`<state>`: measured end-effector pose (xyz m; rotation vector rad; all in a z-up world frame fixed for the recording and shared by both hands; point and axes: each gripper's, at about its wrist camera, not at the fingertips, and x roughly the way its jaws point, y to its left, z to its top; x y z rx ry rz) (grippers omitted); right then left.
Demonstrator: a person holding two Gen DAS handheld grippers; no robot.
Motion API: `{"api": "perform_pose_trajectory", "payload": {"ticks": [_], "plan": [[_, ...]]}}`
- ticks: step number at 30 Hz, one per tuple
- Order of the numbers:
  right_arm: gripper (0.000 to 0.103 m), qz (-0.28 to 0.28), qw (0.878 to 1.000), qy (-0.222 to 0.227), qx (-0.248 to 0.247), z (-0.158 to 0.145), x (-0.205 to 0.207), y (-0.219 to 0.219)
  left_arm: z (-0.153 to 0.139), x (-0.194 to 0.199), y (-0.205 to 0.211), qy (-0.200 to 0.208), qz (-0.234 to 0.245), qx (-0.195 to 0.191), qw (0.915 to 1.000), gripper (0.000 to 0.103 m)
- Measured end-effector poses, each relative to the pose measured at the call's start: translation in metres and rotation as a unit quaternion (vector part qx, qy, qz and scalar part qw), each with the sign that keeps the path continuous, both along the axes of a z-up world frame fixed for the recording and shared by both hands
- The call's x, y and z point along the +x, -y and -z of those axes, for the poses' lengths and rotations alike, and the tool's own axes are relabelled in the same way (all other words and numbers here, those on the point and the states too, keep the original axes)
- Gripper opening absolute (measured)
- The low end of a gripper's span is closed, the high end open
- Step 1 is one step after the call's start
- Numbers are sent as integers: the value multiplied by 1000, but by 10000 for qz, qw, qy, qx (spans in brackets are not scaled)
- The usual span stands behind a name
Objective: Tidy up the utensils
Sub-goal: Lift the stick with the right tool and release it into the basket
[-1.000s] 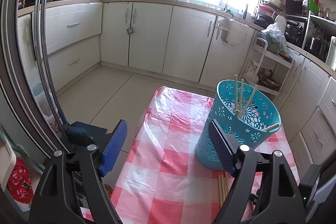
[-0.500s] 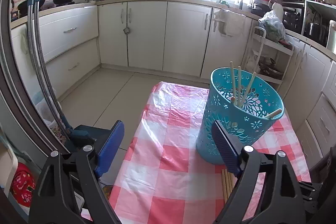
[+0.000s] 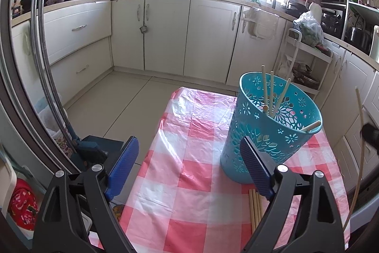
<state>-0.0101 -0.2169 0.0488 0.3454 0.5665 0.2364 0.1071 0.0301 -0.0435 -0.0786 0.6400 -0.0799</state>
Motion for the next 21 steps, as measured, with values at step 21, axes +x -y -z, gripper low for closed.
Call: {"api": "perform_pose_trajectory", "payload": {"ticks": [21], "plan": [[6,1248,9794,1132,-1113,-2,111,-39,7,9,-10,-199,-100,-241,9995,86]]}}
